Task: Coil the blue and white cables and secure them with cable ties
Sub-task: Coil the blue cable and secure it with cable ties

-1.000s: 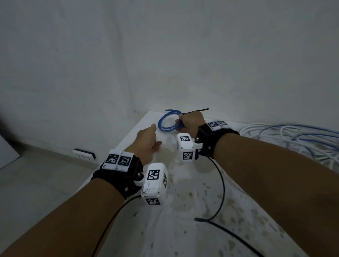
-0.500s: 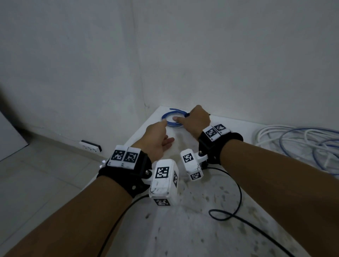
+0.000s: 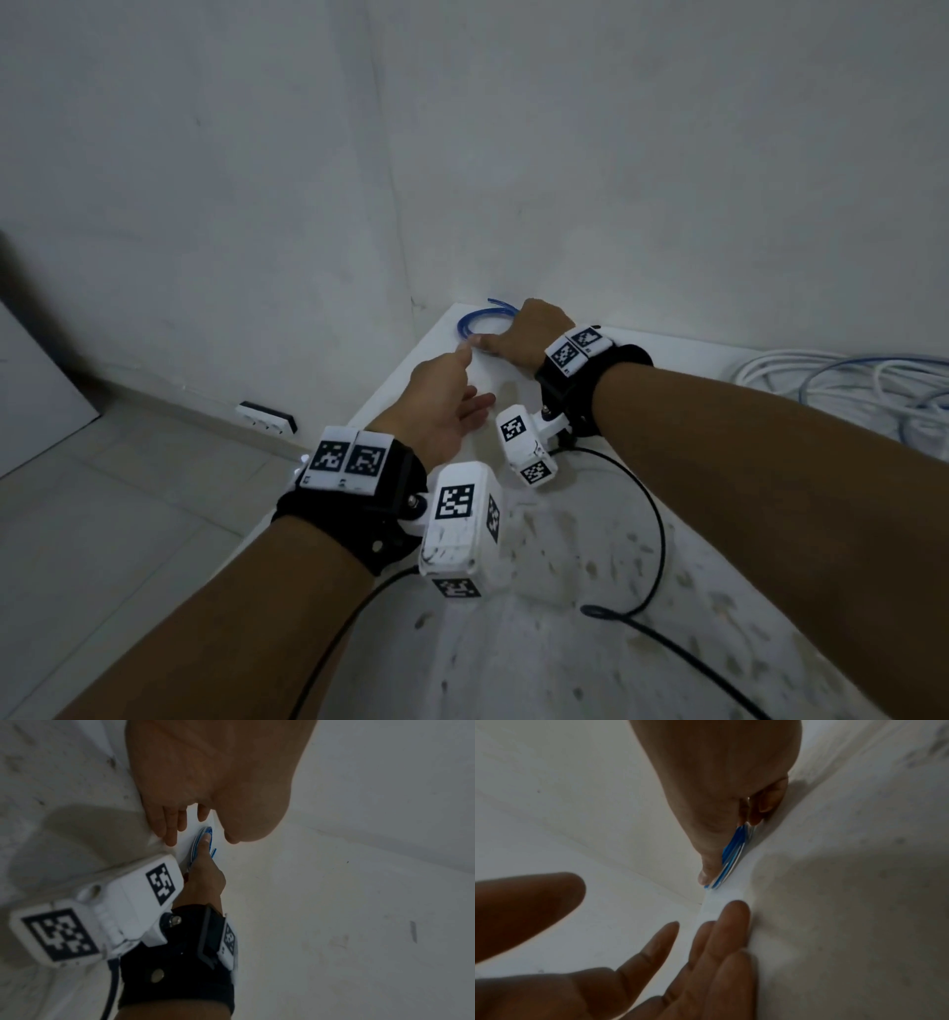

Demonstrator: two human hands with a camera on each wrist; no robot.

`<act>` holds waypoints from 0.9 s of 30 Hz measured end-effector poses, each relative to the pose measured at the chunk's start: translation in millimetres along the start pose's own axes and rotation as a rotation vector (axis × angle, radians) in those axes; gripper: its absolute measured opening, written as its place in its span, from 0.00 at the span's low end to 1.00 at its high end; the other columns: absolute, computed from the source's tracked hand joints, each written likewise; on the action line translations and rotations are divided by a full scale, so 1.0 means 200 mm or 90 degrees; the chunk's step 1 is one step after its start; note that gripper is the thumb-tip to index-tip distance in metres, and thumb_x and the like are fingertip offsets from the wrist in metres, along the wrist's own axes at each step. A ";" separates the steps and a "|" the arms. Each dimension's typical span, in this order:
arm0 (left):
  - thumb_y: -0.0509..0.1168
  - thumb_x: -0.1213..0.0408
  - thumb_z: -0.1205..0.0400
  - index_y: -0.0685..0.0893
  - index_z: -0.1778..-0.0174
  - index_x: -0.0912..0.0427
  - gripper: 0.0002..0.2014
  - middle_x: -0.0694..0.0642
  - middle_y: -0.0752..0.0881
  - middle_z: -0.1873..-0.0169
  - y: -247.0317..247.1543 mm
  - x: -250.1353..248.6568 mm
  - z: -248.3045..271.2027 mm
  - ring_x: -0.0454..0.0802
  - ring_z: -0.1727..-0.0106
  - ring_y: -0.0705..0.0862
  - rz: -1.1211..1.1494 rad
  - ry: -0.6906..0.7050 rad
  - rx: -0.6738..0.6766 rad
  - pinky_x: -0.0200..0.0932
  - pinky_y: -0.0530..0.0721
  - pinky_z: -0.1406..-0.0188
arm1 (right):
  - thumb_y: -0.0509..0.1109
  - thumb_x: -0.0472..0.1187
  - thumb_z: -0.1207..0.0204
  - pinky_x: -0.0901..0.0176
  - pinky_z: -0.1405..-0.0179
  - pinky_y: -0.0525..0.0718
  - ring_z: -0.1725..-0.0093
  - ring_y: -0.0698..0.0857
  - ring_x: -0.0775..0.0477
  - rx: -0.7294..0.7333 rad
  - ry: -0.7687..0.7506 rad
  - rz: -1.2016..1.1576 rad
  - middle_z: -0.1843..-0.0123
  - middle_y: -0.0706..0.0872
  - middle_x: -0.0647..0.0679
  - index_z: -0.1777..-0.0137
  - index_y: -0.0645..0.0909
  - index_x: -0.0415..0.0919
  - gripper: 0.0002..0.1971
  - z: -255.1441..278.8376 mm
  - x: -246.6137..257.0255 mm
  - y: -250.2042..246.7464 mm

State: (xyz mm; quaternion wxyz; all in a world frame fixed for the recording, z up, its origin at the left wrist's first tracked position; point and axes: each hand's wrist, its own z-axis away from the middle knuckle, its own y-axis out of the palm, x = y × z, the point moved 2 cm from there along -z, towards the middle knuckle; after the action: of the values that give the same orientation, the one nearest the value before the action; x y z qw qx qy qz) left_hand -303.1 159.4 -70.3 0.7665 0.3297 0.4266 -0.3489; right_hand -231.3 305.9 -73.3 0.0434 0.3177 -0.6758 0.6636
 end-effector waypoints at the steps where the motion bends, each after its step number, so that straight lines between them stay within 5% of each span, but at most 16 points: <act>1: 0.59 0.52 0.12 0.71 0.29 0.60 0.20 0.62 0.77 0.43 0.00 0.00 0.00 0.58 0.45 0.84 0.001 0.002 0.003 0.49 0.82 0.47 | 0.73 0.70 0.32 0.57 0.62 0.73 0.57 0.79 0.45 -0.001 0.011 -0.012 0.49 0.83 0.44 0.38 0.77 0.34 0.39 0.01 0.00 0.00; 4: 0.59 0.53 0.12 0.69 0.25 0.60 0.22 0.63 0.76 0.39 0.01 0.00 0.02 0.56 0.45 0.84 0.002 0.007 -0.001 0.48 0.81 0.48 | 0.72 0.70 0.32 0.57 0.59 0.73 0.53 0.79 0.44 -0.021 0.051 -0.076 0.42 0.82 0.42 0.30 0.69 0.32 0.45 0.07 -0.03 -0.05; 10: 0.63 0.59 0.13 0.71 0.26 0.61 0.21 0.62 0.76 0.38 0.06 0.01 0.07 0.55 0.44 0.82 -0.057 0.033 -0.011 0.46 0.81 0.41 | 0.72 0.66 0.28 0.58 0.59 0.71 0.48 0.83 0.42 -0.113 0.054 -0.086 0.49 0.83 0.46 0.44 0.75 0.39 0.30 0.36 -0.25 -0.35; 13: 0.65 0.60 0.15 0.73 0.29 0.62 0.20 0.60 0.77 0.46 0.11 0.00 0.11 0.53 0.53 0.81 -0.116 0.029 -0.010 0.46 0.80 0.49 | 0.72 0.61 0.25 0.59 0.55 0.71 0.47 0.83 0.44 -0.145 0.057 -0.028 0.50 0.84 0.47 0.46 0.77 0.41 0.23 0.57 -0.45 -0.57; 19: 0.65 0.60 0.15 0.81 0.46 0.58 0.06 0.56 0.82 0.53 0.44 0.04 0.34 0.51 0.55 0.83 -0.216 0.061 0.149 0.45 0.79 0.52 | 0.72 0.58 0.25 0.58 0.52 0.75 0.44 0.84 0.40 -0.196 0.176 0.055 0.47 0.87 0.44 0.51 0.80 0.42 0.18 0.97 -0.98 -1.05; 23: 0.65 0.61 0.15 0.81 0.52 0.58 0.04 0.55 0.84 0.57 0.74 0.12 0.52 0.50 0.57 0.85 -0.297 0.099 0.221 0.42 0.79 0.57 | 0.70 0.55 0.22 0.54 0.52 0.77 0.47 0.83 0.38 -0.160 0.248 0.118 0.46 0.85 0.39 0.47 0.79 0.35 0.20 1.22 -1.32 -1.27; 27: 0.64 0.61 0.14 0.80 0.52 0.59 0.05 0.56 0.84 0.57 1.01 0.21 0.65 0.49 0.60 0.84 -0.378 0.122 0.266 0.40 0.78 0.62 | 0.69 0.59 0.23 0.55 0.58 0.78 0.51 0.84 0.41 -0.015 0.299 0.211 0.46 0.83 0.39 0.41 0.75 0.35 0.26 1.42 -1.60 -1.32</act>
State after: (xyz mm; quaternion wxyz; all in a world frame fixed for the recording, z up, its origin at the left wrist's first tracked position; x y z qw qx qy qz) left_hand -66.7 153.3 -10.1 0.5050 0.3721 0.4931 -0.6028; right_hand 254.8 183.4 -30.5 0.0937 0.0401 -0.6977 0.7091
